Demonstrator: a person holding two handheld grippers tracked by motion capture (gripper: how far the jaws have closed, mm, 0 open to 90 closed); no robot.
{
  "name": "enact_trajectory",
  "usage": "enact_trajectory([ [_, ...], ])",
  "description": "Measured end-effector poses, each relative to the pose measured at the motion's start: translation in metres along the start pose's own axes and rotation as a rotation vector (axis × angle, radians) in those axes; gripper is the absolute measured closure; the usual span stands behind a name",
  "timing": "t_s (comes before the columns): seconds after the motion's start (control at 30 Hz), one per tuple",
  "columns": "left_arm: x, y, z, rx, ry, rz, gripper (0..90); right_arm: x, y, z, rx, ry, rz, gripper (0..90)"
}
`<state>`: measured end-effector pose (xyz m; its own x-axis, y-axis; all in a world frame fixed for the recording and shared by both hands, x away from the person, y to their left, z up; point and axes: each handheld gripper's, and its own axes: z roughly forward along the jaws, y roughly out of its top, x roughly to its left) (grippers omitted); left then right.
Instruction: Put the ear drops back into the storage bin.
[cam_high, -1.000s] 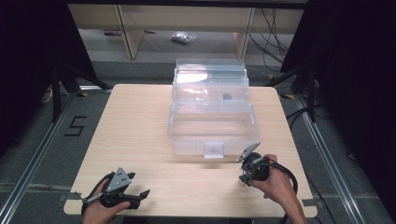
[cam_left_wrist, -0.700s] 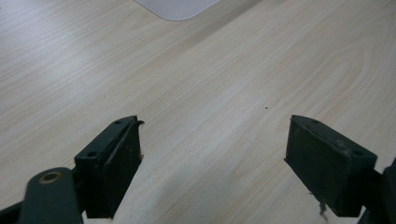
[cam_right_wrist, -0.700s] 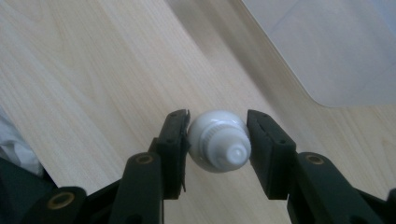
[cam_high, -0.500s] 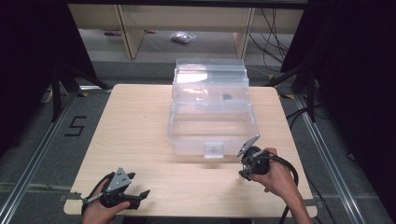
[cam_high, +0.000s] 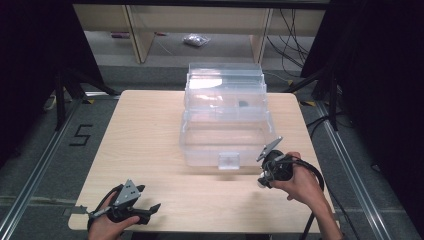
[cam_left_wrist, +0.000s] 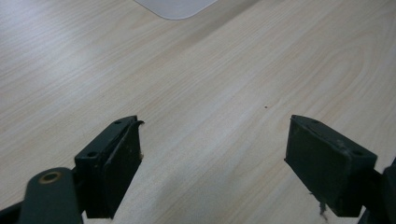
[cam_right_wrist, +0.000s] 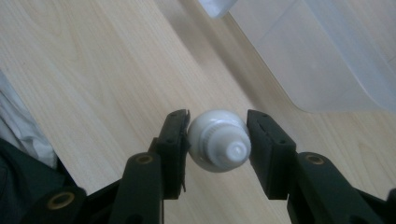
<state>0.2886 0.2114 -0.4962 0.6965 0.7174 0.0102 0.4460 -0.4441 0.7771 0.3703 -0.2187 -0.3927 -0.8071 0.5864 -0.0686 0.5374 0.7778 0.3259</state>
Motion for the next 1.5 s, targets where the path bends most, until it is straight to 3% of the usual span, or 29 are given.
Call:
enact_trajectory([
  [0.3, 0.001, 0.000, -0.001, 0.012, 0.004, 0.015, 17.7, -0.009, 0.004, -0.009, 0.002, -0.015, -0.014, 60.1],
  [0.33, 0.000, 0.000, 0.000, 0.001, 0.000, 0.000, 17.8, -0.009, 0.006, -0.011, -0.004, -0.007, 0.000, 60.1],
  [0.57, -0.001, 0.000, 0.001, -0.004, -0.004, -0.006, 17.8, -0.011, 0.013, -0.022, -0.001, -0.015, -0.021, 60.1],
  [0.7, 0.000, 0.000, 0.000, 0.004, -0.005, 0.005, 17.7, -0.016, 0.019, -0.028, -0.002, -0.014, -0.021, 60.1],
  [0.8, 0.000, 0.000, 0.000, 0.011, -0.004, 0.012, 17.7, -0.020, 0.023, -0.033, -0.002, -0.006, -0.014, 60.1],
  [0.87, -0.001, 0.000, 0.001, -0.007, -0.006, -0.008, 17.8, -0.022, 0.025, -0.036, -0.009, 0.003, -0.009, 60.1],
  [0.9, 0.000, 0.000, 0.000, 0.004, -0.005, 0.005, 17.7, -0.025, 0.026, -0.038, -0.010, 0.005, -0.012, 60.1],
  [0.97, 0.001, 0.000, 0.000, 0.022, -0.003, 0.025, 17.7, -0.028, 0.027, -0.041, -0.006, 0.003, -0.002, 60.1],
  [1.5, 0.001, 0.000, 0.000, 0.022, -0.004, 0.024, 17.8, -0.054, 0.046, -0.060, -0.011, -0.034, 0.022, 60.1],
])
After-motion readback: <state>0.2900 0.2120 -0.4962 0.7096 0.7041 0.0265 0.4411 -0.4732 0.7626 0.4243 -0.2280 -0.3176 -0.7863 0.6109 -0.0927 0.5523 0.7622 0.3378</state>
